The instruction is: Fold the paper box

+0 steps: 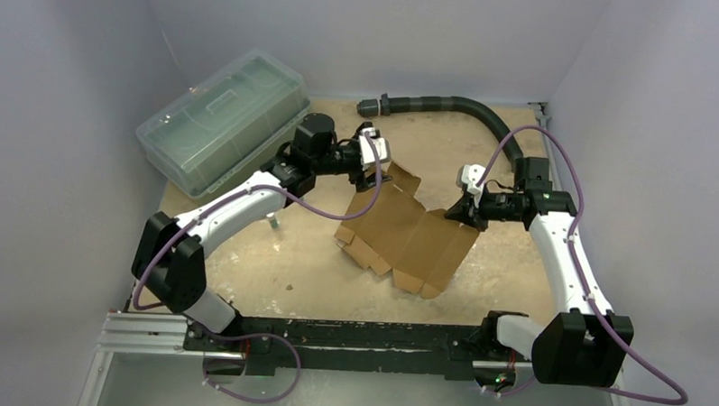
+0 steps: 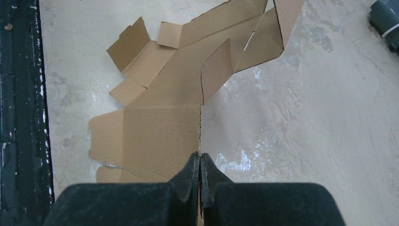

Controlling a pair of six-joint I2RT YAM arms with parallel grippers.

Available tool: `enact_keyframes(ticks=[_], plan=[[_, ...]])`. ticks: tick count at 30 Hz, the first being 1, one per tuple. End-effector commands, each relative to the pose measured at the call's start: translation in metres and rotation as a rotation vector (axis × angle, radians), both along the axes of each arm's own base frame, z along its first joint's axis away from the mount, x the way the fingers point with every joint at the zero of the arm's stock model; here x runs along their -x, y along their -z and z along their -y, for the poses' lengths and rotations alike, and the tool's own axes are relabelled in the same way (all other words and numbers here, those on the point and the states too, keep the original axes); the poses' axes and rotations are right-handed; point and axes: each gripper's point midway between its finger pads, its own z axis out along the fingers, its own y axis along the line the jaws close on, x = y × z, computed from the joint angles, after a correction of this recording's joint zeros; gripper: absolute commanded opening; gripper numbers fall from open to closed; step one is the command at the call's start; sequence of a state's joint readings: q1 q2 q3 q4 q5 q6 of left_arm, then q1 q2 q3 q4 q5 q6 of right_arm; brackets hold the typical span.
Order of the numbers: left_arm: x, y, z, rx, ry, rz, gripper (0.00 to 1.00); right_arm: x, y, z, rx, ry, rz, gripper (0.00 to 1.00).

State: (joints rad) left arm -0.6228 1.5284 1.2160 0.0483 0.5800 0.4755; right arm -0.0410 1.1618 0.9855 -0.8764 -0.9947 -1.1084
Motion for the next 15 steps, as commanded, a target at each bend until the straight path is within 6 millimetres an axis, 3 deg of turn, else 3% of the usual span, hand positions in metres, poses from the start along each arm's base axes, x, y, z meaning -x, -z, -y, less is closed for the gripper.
enact_keyframes(ticks=[1,11,15], plan=[[0.0,-0.023,0.02,0.042,0.122,0.086,0.67,0.001,-0.022,-0.006,-0.03,-0.032,0.066,0.0],[-0.008,-0.005,0.036,-0.015,0.107,0.109,0.49,0.001,-0.022,-0.006,-0.034,-0.036,0.064,0.0],[-0.008,0.002,0.041,-0.075,0.089,0.153,0.3,0.001,-0.022,-0.006,-0.035,-0.036,0.06,0.0]])
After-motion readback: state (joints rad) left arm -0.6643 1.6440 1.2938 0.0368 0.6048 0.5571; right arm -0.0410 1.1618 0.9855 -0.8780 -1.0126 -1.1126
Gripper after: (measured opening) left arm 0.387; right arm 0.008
